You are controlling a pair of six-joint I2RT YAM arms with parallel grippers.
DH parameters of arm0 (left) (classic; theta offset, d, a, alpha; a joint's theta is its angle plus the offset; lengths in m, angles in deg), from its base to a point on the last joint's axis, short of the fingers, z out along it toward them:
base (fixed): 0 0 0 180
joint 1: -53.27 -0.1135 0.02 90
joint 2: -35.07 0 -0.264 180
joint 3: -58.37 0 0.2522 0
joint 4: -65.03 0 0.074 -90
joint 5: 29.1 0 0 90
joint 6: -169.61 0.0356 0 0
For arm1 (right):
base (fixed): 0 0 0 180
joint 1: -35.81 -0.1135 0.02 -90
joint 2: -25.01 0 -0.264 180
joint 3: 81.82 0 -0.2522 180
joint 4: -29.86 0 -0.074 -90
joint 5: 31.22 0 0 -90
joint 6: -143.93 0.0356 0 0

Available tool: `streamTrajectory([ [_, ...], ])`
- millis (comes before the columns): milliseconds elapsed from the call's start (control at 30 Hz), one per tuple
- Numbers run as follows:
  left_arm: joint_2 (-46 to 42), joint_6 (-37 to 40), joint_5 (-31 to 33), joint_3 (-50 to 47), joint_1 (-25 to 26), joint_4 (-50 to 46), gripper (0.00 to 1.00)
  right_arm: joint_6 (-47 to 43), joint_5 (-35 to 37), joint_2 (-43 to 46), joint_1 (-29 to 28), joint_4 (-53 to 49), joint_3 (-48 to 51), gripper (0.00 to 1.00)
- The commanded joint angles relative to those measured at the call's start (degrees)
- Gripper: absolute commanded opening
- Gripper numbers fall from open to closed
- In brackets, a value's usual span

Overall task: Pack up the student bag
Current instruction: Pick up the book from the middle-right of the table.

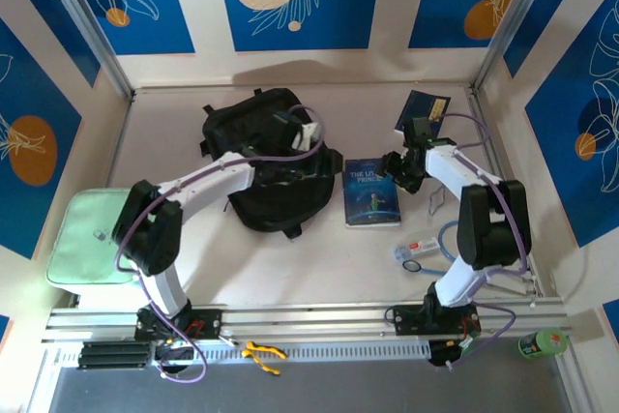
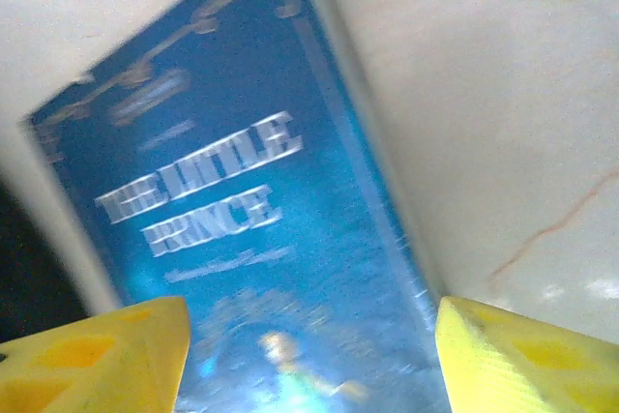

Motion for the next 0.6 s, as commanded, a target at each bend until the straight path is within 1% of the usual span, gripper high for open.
streamTrajectory([
  [0,5.0,3.2,6.2,6.3,4.4,-7.2,0.81,-3.9,1.6,-2.4,0.8,-3.9,-1.9,0.66],
  [100,9.6,3.7,10.3,10.5,6.9,-9.5,0.75,-4.7,0.3,-3.1,0.9,-3.2,-1.3,0.64],
  [200,14.0,4.4,13.7,14.2,8.3,-11.8,0.7,-5.5,-3.7,-3.8,1.7,-2.2,-0.6,0.61],
  [233,15.8,4.5,14.8,15.4,8.6,-12.7,0.67,-5.8,-5.1,-4.2,2.0,-2.1,-0.6,0.6],
  [267,17.3,4.5,15.9,16.7,8.9,-13.6,0.61,-6.0,-6.2,-4.5,2.1,-2.0,-0.5,0.59],
  [333,20.7,4.5,19.5,20.3,9.6,-17.3,0.55,-6.4,-6.9,-4.9,2.4,-2.0,-0.2,0.58],
  [433,25.1,5.6,22.0,24.3,10.3,-20.6,0.52,-7.0,-7.6,-5.3,2.7,-2.0,-0.1,0.58],
  [567,28.6,6.2,23.1,26.4,11.0,-22.3,0.46,-7.4,-8.3,-5.7,2.8,-2.3,0.0,0.57],
])
